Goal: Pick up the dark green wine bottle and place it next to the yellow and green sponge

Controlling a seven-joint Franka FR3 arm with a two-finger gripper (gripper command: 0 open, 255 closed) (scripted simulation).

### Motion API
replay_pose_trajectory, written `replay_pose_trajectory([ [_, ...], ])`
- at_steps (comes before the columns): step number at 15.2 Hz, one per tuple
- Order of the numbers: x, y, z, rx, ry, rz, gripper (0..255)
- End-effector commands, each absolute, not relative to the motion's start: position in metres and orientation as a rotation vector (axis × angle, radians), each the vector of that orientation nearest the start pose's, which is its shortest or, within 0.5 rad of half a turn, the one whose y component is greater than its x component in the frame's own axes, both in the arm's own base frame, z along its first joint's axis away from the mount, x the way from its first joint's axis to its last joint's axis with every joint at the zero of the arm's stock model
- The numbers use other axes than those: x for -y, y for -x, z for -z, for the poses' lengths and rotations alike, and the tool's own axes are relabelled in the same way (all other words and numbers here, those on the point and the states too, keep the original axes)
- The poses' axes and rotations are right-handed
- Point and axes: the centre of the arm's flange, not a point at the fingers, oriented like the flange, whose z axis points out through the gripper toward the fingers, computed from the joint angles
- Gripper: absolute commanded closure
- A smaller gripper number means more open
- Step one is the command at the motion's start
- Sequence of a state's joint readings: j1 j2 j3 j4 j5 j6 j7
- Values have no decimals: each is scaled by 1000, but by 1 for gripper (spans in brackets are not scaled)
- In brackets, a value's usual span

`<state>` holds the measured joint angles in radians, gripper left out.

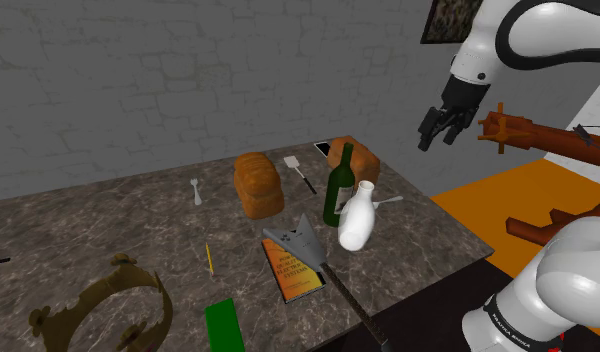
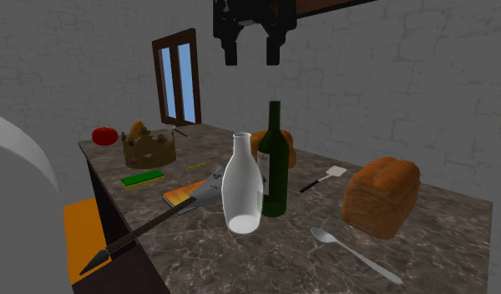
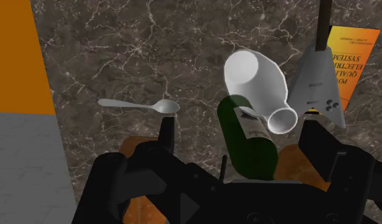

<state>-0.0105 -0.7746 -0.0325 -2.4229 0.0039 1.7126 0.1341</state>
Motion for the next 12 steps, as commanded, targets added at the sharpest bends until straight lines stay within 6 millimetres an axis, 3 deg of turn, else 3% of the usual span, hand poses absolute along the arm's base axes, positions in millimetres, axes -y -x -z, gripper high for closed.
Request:
replay_pose_trajectory([
  [1, 16, -322, -568, -262, 3099, 97, 0],
  [12, -29, -449, -521, -180, 3122, 131, 0],
])
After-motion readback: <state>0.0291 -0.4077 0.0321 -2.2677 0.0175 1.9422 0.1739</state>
